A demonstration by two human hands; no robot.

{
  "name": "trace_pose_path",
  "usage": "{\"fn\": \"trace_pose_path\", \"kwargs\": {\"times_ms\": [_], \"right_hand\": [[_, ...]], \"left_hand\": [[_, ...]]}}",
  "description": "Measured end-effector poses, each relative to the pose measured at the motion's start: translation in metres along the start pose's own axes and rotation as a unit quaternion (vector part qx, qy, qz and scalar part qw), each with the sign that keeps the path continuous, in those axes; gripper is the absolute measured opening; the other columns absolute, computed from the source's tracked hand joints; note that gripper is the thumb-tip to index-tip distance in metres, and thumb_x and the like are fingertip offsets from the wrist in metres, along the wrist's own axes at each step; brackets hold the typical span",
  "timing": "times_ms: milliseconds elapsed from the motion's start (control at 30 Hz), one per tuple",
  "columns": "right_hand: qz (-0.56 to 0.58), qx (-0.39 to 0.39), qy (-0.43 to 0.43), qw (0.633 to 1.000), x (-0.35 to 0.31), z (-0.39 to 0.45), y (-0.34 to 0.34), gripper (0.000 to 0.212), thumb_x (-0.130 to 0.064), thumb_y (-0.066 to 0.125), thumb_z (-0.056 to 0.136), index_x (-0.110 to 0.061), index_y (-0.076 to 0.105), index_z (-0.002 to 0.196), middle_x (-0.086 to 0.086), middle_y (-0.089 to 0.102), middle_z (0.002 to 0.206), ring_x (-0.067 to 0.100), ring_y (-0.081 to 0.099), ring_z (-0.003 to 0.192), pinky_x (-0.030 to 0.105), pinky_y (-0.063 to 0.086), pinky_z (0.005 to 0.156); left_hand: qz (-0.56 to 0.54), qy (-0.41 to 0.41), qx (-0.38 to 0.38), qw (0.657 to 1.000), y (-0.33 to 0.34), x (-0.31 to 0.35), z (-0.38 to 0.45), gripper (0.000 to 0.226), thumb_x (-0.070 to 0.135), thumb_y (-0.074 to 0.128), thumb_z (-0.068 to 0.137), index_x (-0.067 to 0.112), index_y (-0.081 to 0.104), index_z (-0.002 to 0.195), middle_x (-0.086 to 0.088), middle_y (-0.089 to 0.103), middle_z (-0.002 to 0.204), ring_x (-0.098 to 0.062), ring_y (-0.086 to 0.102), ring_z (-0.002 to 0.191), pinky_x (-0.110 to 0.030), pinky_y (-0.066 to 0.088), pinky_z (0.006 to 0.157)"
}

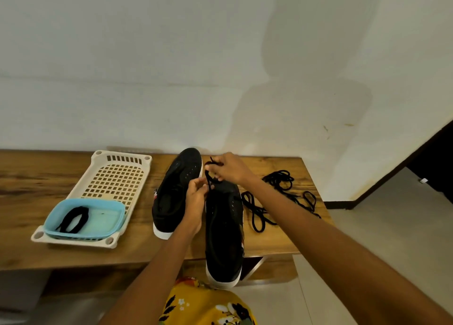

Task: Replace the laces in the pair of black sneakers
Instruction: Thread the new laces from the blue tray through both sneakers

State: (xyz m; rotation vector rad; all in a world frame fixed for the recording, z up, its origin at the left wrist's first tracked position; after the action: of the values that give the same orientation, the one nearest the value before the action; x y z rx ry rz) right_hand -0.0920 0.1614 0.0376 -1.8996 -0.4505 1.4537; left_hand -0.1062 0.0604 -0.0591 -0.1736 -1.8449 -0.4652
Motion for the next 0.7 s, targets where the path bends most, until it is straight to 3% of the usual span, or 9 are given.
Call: {"fn": "trace_pose_path", "kwargs": {"times_ms": [67,167,233,300,400,500,567,633,700], "right_hand": [[0.021,0.003,0.001,1.000,-0.006,0.005,-0.006,0.021,-0.019,0.061,0.092,-0.011,0.063,0.072,0.008,0.065,0.070,0.016,0.063,0.063,0.035,0.055,0.075],[0.045,0.056,0.006,0.997,-0.004,0.009,-0.020,0.027,-0.024,0.061,0.092,0.001,0.068,0.088,0.010,0.066,0.077,0.022,0.065,0.072,0.042,0.056,0.080],[0.037,0.071,-0.001,0.997,-0.002,0.010,-0.023,0.026,-0.028,0.060,0.092,-0.002,0.067,0.094,0.007,0.066,0.082,0.022,0.064,0.079,0.043,0.055,0.083],[0.029,0.054,0.009,0.998,0.007,0.011,-0.018,0.026,-0.027,0.059,0.093,-0.006,0.063,0.108,0.006,0.064,0.100,0.022,0.062,0.092,0.043,0.053,0.088],[0.016,0.063,0.062,0.996,0.040,0.002,-0.016,0.035,-0.022,0.051,0.096,-0.006,0.052,0.127,0.012,0.051,0.130,0.025,0.055,0.115,0.038,0.046,0.101],[0.007,0.079,0.122,0.989,0.084,-0.028,-0.007,0.029,-0.013,0.049,0.096,-0.003,0.056,0.123,0.014,0.054,0.128,0.026,0.053,0.118,0.031,0.042,0.097],[0.039,0.046,0.159,0.985,0.102,-0.055,0.016,0.045,-0.028,0.061,0.090,-0.010,0.052,0.129,0.010,0.048,0.133,0.023,0.048,0.122,0.031,0.041,0.098],[0.044,0.036,0.171,0.984,0.107,-0.070,0.031,0.068,-0.040,0.070,0.080,-0.017,0.043,0.136,0.007,0.037,0.137,0.023,0.041,0.126,0.035,0.042,0.101],[0.054,0.081,0.174,0.980,0.106,-0.076,0.030,0.067,-0.037,0.071,0.077,-0.017,0.042,0.135,0.007,0.035,0.135,0.023,0.044,0.120,0.034,0.046,0.091]], "left_hand": [[0.025,0.000,0.005,1.000,0.001,-0.003,-0.001,0.026,0.003,0.041,0.097,0.007,0.051,0.121,-0.012,0.059,0.118,-0.023,0.057,0.110,-0.031,0.047,0.093],[0.112,0.018,-0.022,0.993,0.002,-0.003,-0.001,0.031,0.000,0.049,0.093,0.006,0.055,0.124,-0.006,0.059,0.118,-0.018,0.056,0.112,-0.032,0.045,0.099],[0.217,0.054,-0.050,0.973,0.005,0.000,0.002,0.024,0.006,0.055,0.092,0.005,0.064,0.114,-0.005,0.064,0.110,-0.016,0.060,0.105,-0.030,0.047,0.095],[0.261,0.077,-0.036,0.962,0.004,0.005,0.002,0.014,0.012,0.060,0.090,0.004,0.070,0.095,-0.007,0.068,0.090,-0.014,0.062,0.085,-0.026,0.050,0.078],[0.257,0.075,0.049,0.962,-0.010,0.011,0.005,0.029,0.015,0.060,0.090,0.006,0.058,0.063,-0.005,0.055,0.059,-0.013,0.052,0.058,-0.026,0.043,0.058],[0.201,0.030,0.089,0.975,-0.021,0.001,0.012,0.027,0.016,0.056,0.093,0.007,0.055,0.067,-0.016,0.065,0.073,-0.025,0.064,0.070,-0.041,0.056,0.070],[0.172,0.007,0.099,0.980,-0.021,-0.004,0.013,0.025,0.017,0.052,0.095,0.011,0.050,0.071,-0.018,0.068,0.080,-0.025,0.068,0.075,-0.044,0.057,0.075],[0.184,0.030,0.102,0.977,-0.017,0.008,0.010,0.023,0.017,0.051,0.095,0.008,0.050,0.074,-0.010,0.068,0.074,-0.013,0.066,0.068,-0.028,0.056,0.068],[0.236,0.072,0.097,0.964,-0.009,0.028,0.005,0.023,0.017,0.052,0.095,0.008,0.051,0.074,-0.004,0.065,0.070,-0.004,0.062,0.063,-0.013,0.047,0.056]]}}
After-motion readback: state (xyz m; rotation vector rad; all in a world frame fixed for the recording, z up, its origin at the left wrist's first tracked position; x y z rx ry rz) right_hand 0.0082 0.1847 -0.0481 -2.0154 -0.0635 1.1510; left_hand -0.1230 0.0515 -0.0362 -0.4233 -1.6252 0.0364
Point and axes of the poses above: each hand's wrist, its own z-axis towards the middle knuckle, its own y-axis out of the palm, x = y × z, the point moved 10 cm from there along z, towards the middle knuckle
